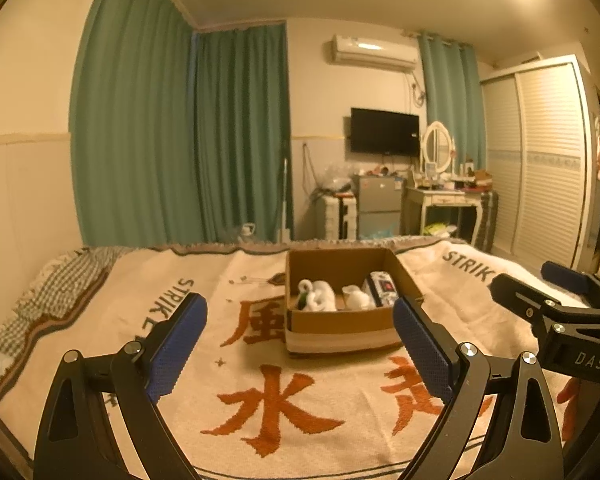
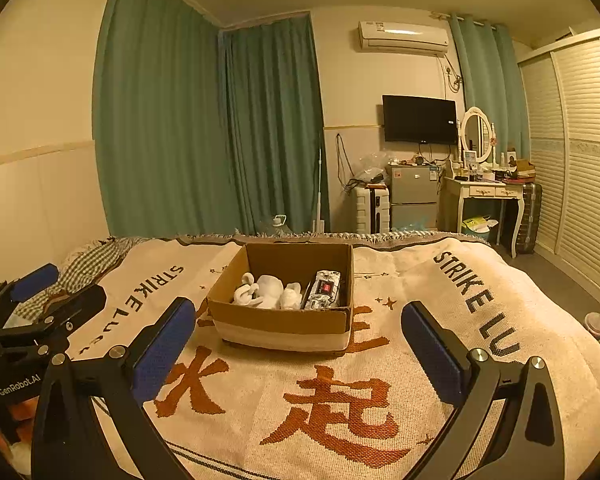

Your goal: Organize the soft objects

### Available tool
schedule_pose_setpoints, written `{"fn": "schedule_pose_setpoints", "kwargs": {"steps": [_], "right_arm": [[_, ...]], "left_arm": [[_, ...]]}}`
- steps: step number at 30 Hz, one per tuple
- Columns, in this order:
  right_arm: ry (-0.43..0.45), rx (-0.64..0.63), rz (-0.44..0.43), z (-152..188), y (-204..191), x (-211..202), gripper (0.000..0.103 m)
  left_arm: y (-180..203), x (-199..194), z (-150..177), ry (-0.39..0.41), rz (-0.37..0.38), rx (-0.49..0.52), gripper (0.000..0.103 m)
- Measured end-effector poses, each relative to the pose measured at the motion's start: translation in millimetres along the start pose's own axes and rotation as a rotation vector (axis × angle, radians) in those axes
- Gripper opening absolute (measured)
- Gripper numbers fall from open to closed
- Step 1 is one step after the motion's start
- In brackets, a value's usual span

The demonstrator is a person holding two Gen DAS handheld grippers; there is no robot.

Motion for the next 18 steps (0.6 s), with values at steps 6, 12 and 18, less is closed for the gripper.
{"fn": "schedule_pose_setpoints", "kwargs": {"steps": [6,12,18], "right_arm": [[0.0,0.006,0.005,-0.2,1.3,1.1,0.103],[-0.001,0.01,0.004,0.0,2.0,1.5,0.103],[-0.002,0.014,0.006,1.6,1.6,2.6,0.103]], "left_arm": [[2.0,-1.1,-0.7,0.001,-0.001,0.005,0.096],[2.7,-2.0,-1.3,0.0,-0.007,0.01,0.096],[4.1,-2.4,-1.7,-0.002,-0.01,0.013,0.096]]}}
Point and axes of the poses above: each gripper's, at about its wrist camera, not at the fingertips, and x roughly the way its jaws point, y to its right, z to its underside, the point moved 3 cm from there along x, roughly the way its jaws point, and after that the axes turned 2 degrees about -z, right-handed, at the moved point
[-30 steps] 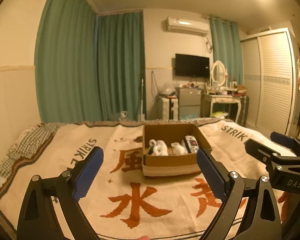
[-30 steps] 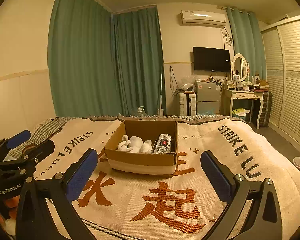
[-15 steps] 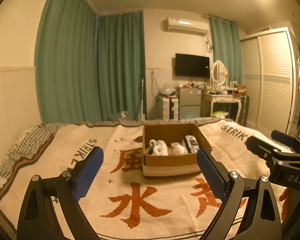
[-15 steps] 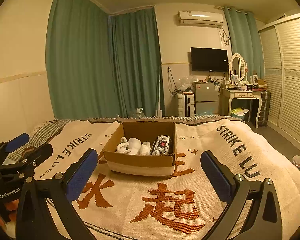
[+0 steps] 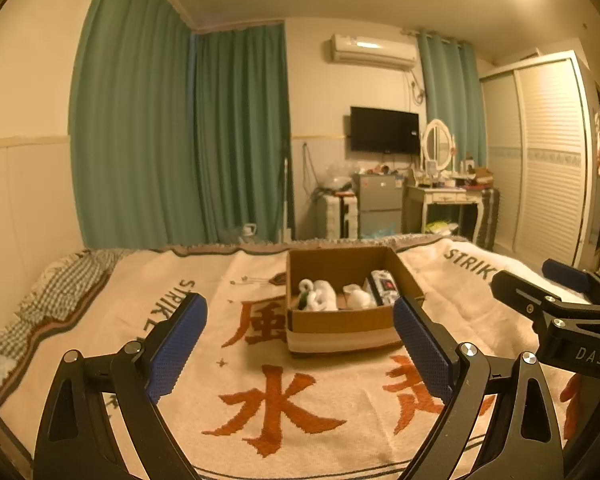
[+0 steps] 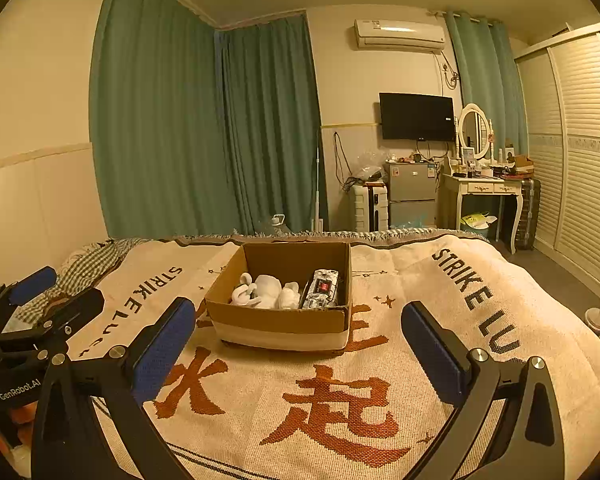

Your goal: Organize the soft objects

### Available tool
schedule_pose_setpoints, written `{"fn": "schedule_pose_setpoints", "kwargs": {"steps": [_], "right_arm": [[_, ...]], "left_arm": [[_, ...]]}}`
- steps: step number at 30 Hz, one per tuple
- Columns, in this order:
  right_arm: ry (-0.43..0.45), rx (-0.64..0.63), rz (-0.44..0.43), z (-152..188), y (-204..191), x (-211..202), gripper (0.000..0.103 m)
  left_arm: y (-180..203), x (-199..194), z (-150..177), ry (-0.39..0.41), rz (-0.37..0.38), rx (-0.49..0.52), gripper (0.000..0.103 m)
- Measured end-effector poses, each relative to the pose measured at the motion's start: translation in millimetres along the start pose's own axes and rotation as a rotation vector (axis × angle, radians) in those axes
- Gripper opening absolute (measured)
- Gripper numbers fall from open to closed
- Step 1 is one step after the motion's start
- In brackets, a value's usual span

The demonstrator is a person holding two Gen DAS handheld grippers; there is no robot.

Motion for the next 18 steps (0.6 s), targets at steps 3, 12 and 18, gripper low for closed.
{"fn": "schedule_pose_setpoints", "kwargs": {"steps": [3,12,18], "right_arm": [[-0.004,-0.001,0.001,0.6,-0.4,0.7,0.103],[-0.008,-0.002,-0.001,0.7,-1.7,1.3,0.103],[-0.013,-0.003,-0.002,2.7,-2.7,2.4,0.103]], "left_arm": [[-0.4,0.1,0.2,-0.001,-0.001,0.0,0.096],[0.5,0.5,0.8,-0.006,-0.003,0.004,0.096],[1.6,1.5,1.3,-0.01,-0.006,0.008,0.096]]}}
Point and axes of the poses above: each gripper's, at about its wrist camera, not at the fingertips, and x roughly the way its jaws point, y to its right, z to its underside, the point moved 3 cm from there along x, roughly the way its jaws point, and after that the axes turned 2 degrees about -z, right-handed, at the moved point
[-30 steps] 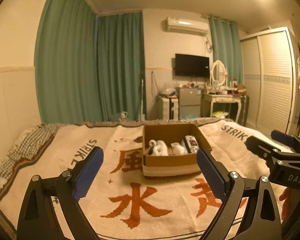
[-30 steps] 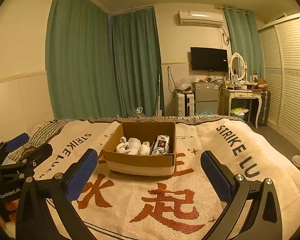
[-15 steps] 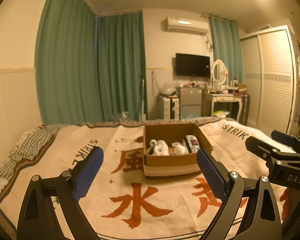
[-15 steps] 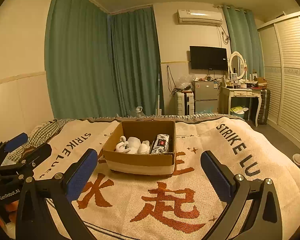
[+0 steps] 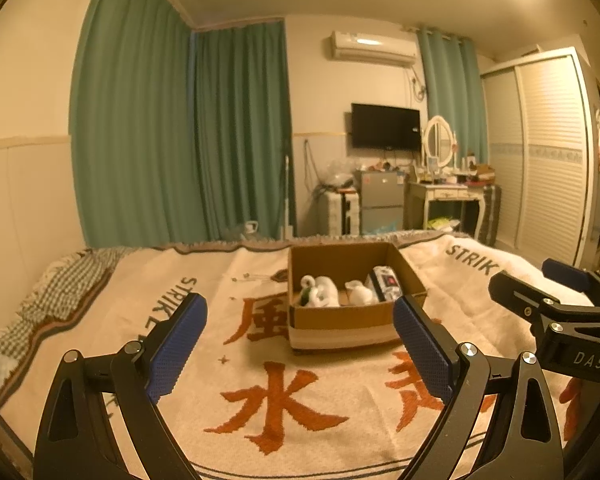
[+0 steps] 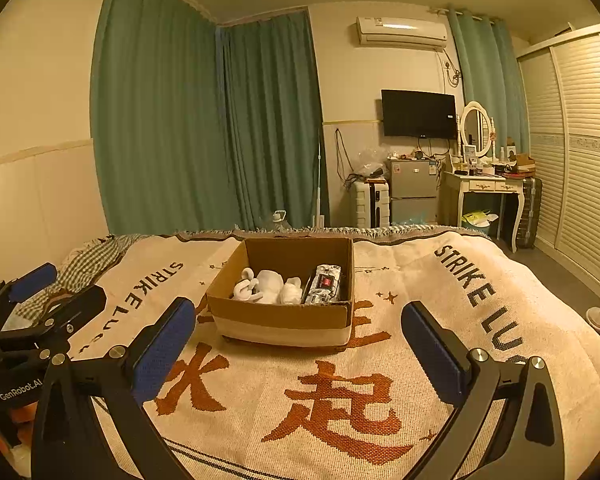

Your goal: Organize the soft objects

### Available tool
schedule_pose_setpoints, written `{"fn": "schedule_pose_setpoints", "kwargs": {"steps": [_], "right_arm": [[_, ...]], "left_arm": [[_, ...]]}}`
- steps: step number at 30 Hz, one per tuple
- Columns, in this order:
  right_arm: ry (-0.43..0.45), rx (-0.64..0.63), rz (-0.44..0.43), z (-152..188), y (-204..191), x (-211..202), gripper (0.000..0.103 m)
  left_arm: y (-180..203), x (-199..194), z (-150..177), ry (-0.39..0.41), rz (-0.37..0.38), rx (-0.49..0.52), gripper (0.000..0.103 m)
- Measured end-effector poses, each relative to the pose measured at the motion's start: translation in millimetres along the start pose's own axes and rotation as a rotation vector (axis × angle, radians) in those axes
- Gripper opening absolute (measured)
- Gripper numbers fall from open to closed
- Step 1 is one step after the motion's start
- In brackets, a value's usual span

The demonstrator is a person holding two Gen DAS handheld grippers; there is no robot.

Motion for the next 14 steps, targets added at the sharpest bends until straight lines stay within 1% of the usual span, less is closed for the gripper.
{"fn": "schedule_pose_setpoints", "kwargs": {"steps": [14], "right_arm": [[-0.008,0.0,0.004,1.1,0.9,0.1,0.103]], "left_arm": [[-0.3,0.7,0.9,-0.007,-0.006,-0.006,0.096]]}}
Point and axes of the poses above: each gripper's, at about its wrist camera, not at the fingertips, and x roughly the way its jaws point, y to its right, z to its underside, the point moved 3 cm from there along x, roughly the way its jaws point, and after that the axes turned 2 degrees about -z, right-handed, at the moved point
